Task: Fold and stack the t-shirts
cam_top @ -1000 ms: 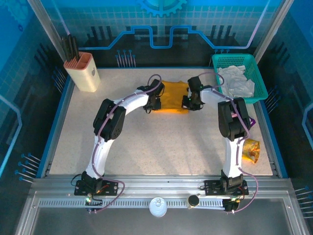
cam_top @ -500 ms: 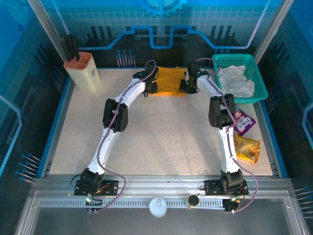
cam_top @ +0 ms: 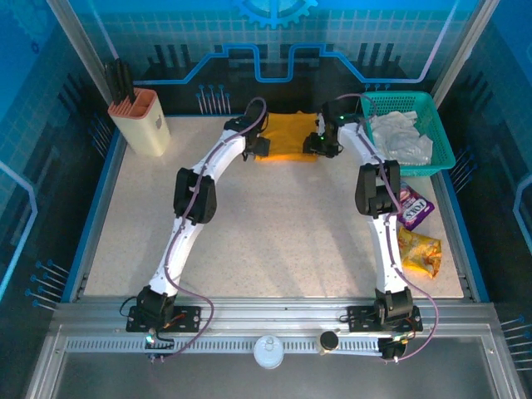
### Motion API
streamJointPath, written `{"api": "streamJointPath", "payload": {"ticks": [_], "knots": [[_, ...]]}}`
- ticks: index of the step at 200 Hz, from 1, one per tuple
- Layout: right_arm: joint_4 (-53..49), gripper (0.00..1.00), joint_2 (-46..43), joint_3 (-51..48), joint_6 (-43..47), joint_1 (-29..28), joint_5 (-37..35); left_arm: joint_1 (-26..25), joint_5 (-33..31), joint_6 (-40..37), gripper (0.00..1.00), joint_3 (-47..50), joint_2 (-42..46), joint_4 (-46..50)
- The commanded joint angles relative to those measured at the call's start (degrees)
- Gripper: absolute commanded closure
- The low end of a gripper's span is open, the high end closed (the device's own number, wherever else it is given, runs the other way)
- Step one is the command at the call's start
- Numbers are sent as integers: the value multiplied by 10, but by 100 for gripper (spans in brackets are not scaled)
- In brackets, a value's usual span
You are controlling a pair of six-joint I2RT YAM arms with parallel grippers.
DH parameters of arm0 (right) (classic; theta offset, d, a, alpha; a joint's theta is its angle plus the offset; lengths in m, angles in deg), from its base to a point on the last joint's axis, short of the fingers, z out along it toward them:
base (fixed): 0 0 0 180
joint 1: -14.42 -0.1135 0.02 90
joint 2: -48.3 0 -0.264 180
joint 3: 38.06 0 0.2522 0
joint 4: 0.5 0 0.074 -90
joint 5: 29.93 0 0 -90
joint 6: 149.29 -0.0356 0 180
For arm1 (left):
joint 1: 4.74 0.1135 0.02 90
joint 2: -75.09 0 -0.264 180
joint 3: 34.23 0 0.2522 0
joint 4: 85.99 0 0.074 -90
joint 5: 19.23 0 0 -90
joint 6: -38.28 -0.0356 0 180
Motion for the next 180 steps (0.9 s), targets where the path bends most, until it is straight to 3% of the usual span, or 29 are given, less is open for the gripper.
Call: {"api": "streamJointPath", "payload": {"ticks": [1, 17, 45, 55, 81, 137, 180], "knots": [[-35, 42, -101, -14, 18, 16, -13, 3, -21, -17, 10, -13, 114, 2], [-29, 37, -164, -55, 26, 17, -19, 2, -20, -21, 1, -4, 161, 4], [19, 32, -285, -179, 31, 18, -21, -6, -15, -33, 1, 104, 278, -41], [42, 26, -335, -230, 33, 18, -21, -11, -12, -40, 1, 173, 331, -83], [101, 0, -454, -369, 34, 24, -40, -16, -13, -53, 1, 360, 463, -191], [242, 0, -692, -663, 62, 48, -104, -14, -53, -99, 1, 696, 679, -353], [503, 0, -846, -958, 128, 62, -141, 3, -120, -132, 1, 1006, 832, -566]]}}
